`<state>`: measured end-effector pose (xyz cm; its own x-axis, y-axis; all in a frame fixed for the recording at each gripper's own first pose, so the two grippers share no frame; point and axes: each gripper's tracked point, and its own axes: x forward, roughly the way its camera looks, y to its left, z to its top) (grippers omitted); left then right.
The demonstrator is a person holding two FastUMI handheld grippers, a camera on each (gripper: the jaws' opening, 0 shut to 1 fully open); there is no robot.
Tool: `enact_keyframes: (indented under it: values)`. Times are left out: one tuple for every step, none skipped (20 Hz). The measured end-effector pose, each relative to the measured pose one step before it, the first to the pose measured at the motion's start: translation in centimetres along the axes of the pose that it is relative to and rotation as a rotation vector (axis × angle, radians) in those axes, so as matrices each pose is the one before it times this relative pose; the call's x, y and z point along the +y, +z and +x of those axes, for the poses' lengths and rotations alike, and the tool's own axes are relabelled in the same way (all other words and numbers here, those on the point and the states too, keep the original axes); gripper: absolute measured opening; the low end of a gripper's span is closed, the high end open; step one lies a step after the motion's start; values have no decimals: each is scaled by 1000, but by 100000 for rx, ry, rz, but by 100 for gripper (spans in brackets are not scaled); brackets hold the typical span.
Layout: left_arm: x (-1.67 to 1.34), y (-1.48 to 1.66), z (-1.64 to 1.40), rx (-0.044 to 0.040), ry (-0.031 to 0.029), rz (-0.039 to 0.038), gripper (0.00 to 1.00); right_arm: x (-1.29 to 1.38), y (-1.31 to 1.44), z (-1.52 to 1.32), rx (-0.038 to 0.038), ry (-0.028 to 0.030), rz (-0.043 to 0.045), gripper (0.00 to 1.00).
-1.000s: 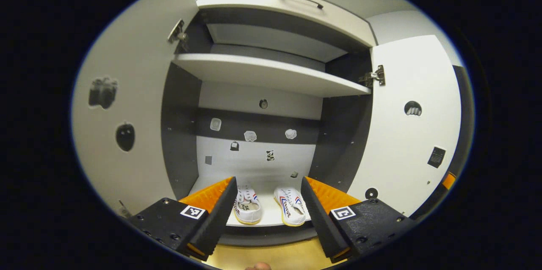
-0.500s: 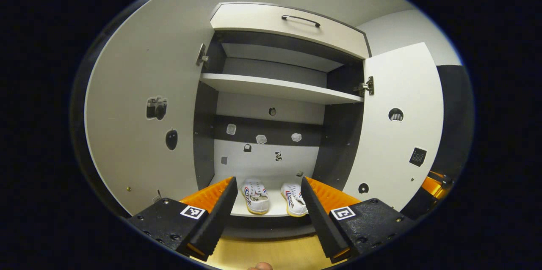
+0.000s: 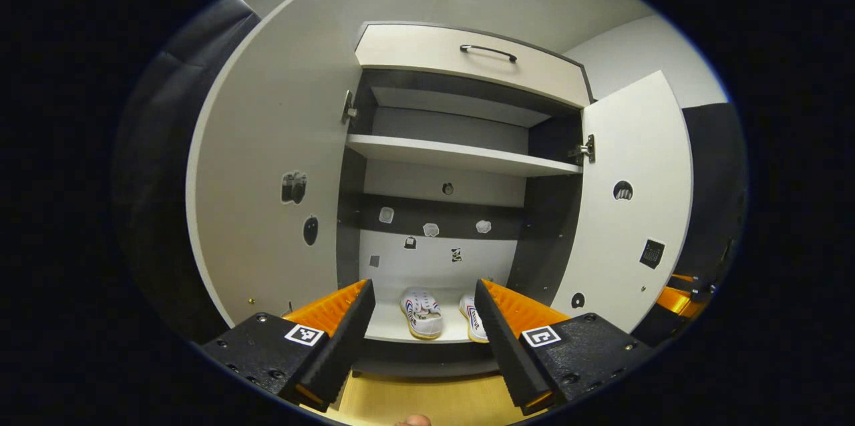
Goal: Grab one shoe with the right hand and put it into the shoe cabinet, grab the other shoe with the left hand and put it into the shoe cabinet; then close the right door with the right hand and the left door with the left hand.
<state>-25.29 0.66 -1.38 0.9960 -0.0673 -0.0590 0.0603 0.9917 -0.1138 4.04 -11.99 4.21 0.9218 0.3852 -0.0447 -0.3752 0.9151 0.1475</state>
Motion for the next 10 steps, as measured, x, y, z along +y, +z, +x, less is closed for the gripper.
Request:
enact_keyframes:
  values:
    - [262,21,-272,101,260,-78,92,645,-147,462,545,926,440,93]
    - [295,40,-110,193,342,361,92,474,-296,576,795,280,-495,93]
    - [223,-60,-21,464,589,740,92,385,-350,619,1106,65,-1435,93]
    - [365,-111,-181,213,754,651,92,492,-232,377,588,599,-1231,93]
    - [442,44,-373,-145,487,452,92,586,-11,358,-199,1235,-115,93]
    - [353,34,-236,-98,331,220,92,717,-203,414,489,1491,332,93]
    - [227,-40,-165,233,276,225,92,613,-210,485,374,1847,726,93]
    - [321,-9,-127,110,535,99,92,651,-239,379,633,1778,754,93]
    - [224,86,-39,-71,453,101,92,637,-165,466,525,1512,667,93]
    - [369,-45,17,74,558,84,92,588,-74,585,268,1387,510,93]
